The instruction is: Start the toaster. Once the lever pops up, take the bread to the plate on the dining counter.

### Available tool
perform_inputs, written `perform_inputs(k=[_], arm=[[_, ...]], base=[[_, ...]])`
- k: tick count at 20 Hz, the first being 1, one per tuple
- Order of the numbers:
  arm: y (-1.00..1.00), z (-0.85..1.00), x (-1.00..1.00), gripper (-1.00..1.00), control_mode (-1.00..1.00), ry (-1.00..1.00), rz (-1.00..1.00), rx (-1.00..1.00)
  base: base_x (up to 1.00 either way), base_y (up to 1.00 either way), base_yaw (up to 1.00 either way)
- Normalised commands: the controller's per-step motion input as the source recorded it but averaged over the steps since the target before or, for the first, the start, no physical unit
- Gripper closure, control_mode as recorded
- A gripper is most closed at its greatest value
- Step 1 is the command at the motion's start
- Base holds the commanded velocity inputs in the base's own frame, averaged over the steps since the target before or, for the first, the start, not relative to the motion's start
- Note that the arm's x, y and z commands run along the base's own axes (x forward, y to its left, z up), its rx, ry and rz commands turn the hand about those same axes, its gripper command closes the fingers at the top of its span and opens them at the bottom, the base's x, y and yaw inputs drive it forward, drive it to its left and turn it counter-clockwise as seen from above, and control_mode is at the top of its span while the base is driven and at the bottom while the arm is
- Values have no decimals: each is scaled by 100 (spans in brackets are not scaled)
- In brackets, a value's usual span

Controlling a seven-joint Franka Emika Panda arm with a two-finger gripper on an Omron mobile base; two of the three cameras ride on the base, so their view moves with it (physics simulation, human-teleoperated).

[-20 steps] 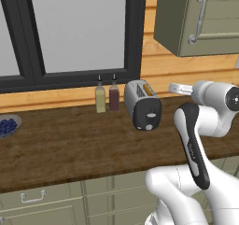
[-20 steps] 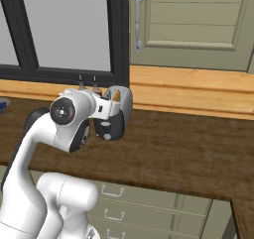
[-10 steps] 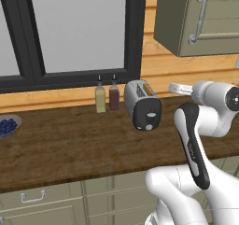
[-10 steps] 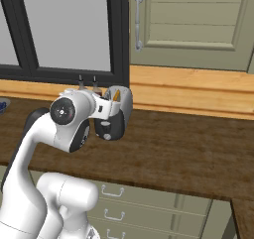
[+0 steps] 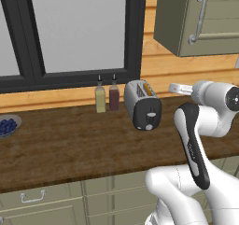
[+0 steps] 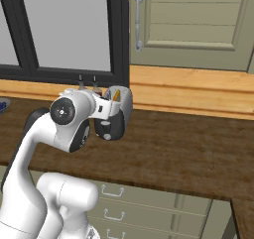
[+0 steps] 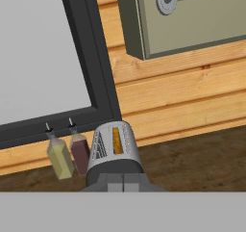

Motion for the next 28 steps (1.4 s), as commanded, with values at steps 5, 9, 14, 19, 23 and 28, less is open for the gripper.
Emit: perform_inputs(k=[5, 9, 14, 19, 23, 28], arm=[[0, 0, 0, 100, -100, 0, 0, 0], [0, 0, 0, 100, -100, 0, 0, 0], [0, 0, 0, 100, -100, 0, 0, 0], [0, 0, 0, 100, -100, 0, 0, 0], [0, 0, 0, 100, -100, 0, 0, 0], [0, 0, 0, 100, -100, 0, 0, 0]], base=[[0, 0, 0], [0, 0, 0], [0, 0, 0], [0, 0, 0], [0, 0, 0], [0, 0, 0]])
